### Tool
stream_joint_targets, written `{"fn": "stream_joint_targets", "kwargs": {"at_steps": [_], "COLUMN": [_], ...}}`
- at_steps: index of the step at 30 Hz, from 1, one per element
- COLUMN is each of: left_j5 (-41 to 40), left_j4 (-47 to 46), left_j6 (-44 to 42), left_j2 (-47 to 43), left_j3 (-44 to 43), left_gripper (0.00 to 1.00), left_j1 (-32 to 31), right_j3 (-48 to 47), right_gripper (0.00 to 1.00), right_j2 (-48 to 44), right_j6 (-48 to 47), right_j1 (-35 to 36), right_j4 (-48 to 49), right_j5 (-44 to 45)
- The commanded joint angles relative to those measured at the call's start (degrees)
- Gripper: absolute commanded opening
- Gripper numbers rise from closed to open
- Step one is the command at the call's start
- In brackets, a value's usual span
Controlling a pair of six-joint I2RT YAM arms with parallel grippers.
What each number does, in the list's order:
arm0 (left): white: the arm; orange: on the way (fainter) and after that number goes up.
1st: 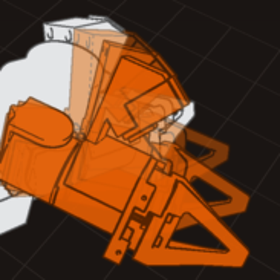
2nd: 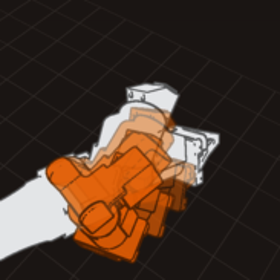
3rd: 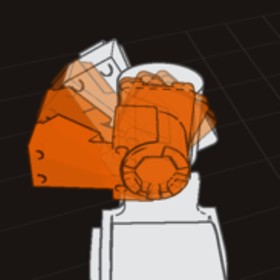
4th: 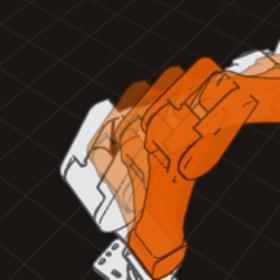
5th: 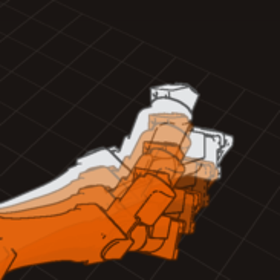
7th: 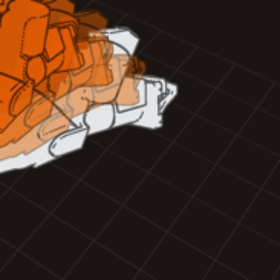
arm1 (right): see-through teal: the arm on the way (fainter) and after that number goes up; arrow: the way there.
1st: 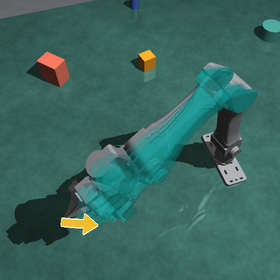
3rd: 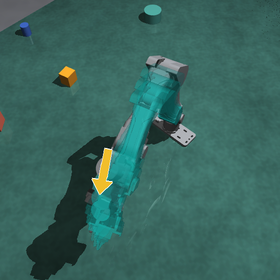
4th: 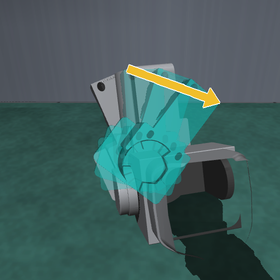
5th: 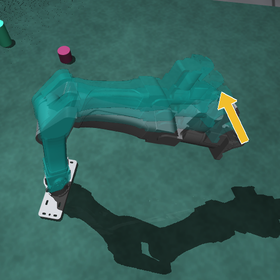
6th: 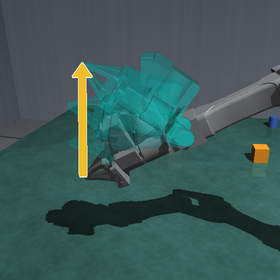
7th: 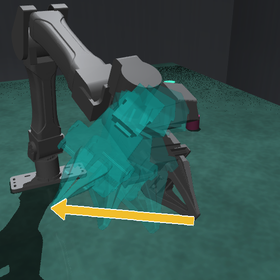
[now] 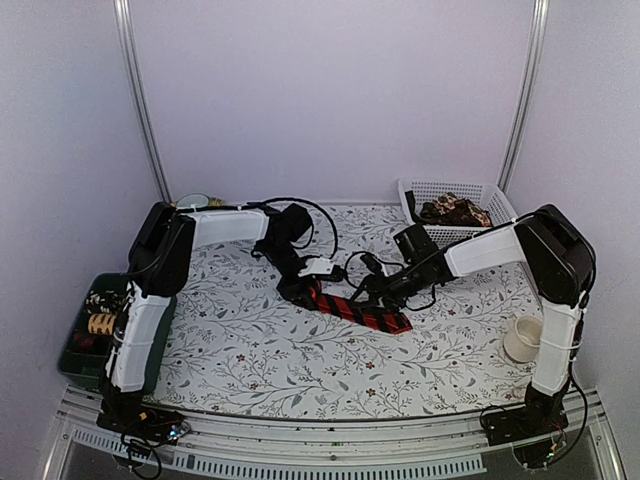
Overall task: Roll the ties
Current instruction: Roll the tie at the center of the board.
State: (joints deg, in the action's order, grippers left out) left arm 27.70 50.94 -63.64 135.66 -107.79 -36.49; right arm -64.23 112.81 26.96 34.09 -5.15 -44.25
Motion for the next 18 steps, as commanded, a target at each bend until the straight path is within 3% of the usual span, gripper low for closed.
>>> {"fn": "stream_joint_targets", "kwargs": {"at_steps": [1,3,5,7,18], "left_j5": [-0.19,-0.15,0.10,-0.20,3.84], "left_j4": [1.70,0.58,-0.90,-2.87,-7.92], "left_j6": [5.56,6.79,7.91,9.81,19.61], "left_j2": [-2.18,-3.38,-4.49,-5.49,-13.06], "left_j3": [2.99,4.74,6.07,6.20,4.30], "left_gripper": [0.66,0.78,0.82,0.99,1.00], "left_j1": [-1.99,-2.65,-3.00,-2.86,-2.57], "right_j3": [0.00,0.31,0.64,0.87,0.37], "right_gripper": [0.62,0.62,0.62,0.62,0.62], "right_j2": [-5.62,-6.71,-7.49,-7.76,-7.60], "right_j6": [-2.83,-3.26,-3.45,-3.56,-3.81], "right_j1": [-0.25,-0.24,-0.25,-0.25,1.08], "right_j4": [-1.86,-2.30,-2.23,-2.05,-1.29], "right_j5": [0.41,0.39,0.15,-0.11,-0.04]}}
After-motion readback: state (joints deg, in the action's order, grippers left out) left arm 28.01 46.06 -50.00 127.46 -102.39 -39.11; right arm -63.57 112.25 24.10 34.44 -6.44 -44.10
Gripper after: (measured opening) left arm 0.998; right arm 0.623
